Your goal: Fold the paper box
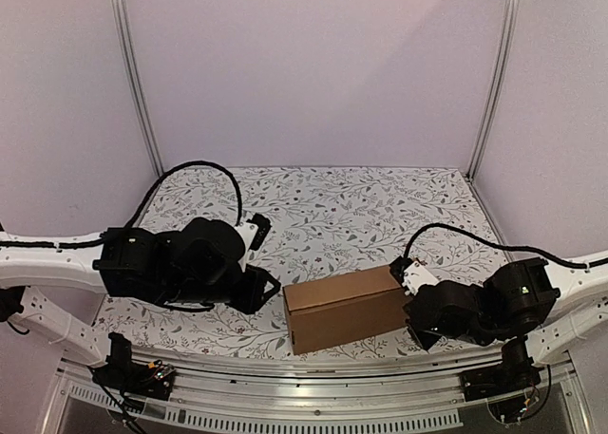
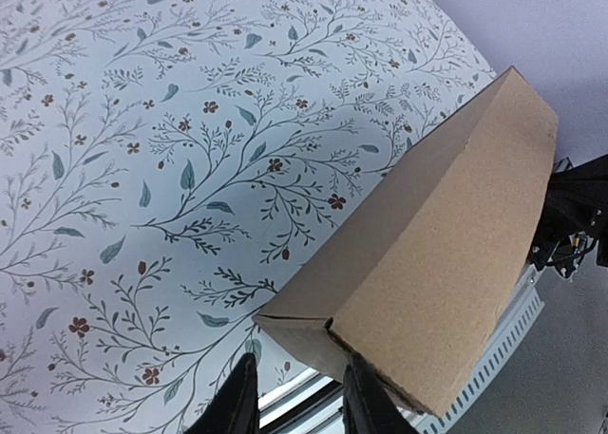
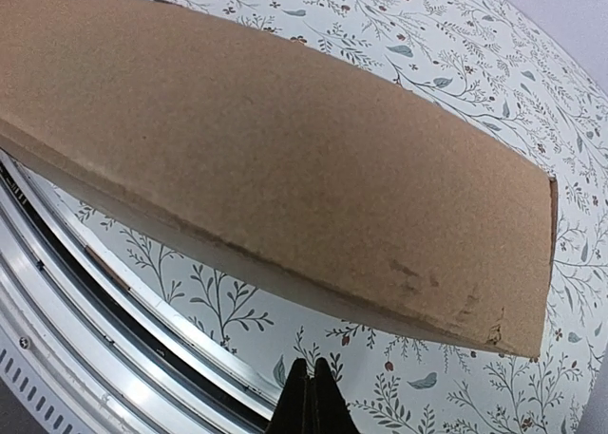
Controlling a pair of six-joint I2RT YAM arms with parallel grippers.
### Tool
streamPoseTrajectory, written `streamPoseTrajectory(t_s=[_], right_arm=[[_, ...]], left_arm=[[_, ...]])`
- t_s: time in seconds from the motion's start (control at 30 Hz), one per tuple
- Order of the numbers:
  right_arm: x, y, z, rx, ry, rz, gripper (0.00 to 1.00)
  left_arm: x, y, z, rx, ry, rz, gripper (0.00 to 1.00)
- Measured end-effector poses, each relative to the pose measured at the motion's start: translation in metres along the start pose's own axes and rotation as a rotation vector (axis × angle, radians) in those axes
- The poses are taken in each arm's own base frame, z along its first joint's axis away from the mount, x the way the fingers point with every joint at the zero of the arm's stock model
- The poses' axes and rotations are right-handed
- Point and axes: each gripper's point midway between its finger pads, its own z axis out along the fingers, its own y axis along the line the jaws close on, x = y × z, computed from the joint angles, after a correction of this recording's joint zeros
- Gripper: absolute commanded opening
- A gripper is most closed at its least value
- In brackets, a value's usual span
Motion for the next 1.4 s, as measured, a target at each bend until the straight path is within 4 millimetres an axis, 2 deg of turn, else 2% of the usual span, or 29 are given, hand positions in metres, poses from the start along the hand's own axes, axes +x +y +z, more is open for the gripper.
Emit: streamPoseTrajectory(t_s=[0.17,0.27,0.4,0.57,0.7,0.83,0.93,1.07,1.2,1.3,1.4], right_arm=[[-0.007,-0.002,-0.008,-0.032,-0.029,0.028,0.0],[-0.009,-0.003,-0.012,-0.048,-0.038,0.039,0.0],[-0.01,-0.003,-0.014,-0.065,-0.039,0.046,0.0],[-0.017,0.003,-0.026,-0.141,-0.066,0.058,0.0],[-0.038,0.005,-0.044,-0.208,-0.135,0.087,0.0],[-0.07,0.008,-0.062,-0.251,-0.224,0.124,0.0],[-0.091,0.014,-0.066,-0.26,-0.268,0.133,0.0],[-0.115,0.027,-0.06,-0.266,-0.301,0.125,0.0],[-0.13,0.041,-0.048,-0.277,-0.31,0.111,0.0],[-0.136,0.049,-0.037,-0.284,-0.313,0.11,0.0],[-0.141,0.059,-0.024,-0.288,-0.315,0.114,0.0]], left_arm=[[-0.009,-0.005,-0.005,0.003,-0.008,0.052,0.28],[-0.014,-0.013,-0.007,0.03,-0.01,0.085,0.19],[-0.021,-0.033,-0.012,0.119,-0.019,0.13,0.0],[-0.02,-0.065,-0.013,0.29,-0.024,0.168,0.0],[-0.003,-0.075,-0.004,0.38,-0.006,0.196,0.0],[0.014,-0.074,0.006,0.416,0.008,0.222,0.0],[0.022,-0.073,0.012,0.434,-0.003,0.237,0.0],[0.037,-0.064,0.023,0.433,-0.008,0.249,0.0],[0.05,-0.055,0.03,0.432,-0.004,0.251,0.0],[0.049,-0.057,0.026,0.452,-0.02,0.248,0.0],[0.04,-0.065,0.014,0.502,-0.056,0.241,0.0]])
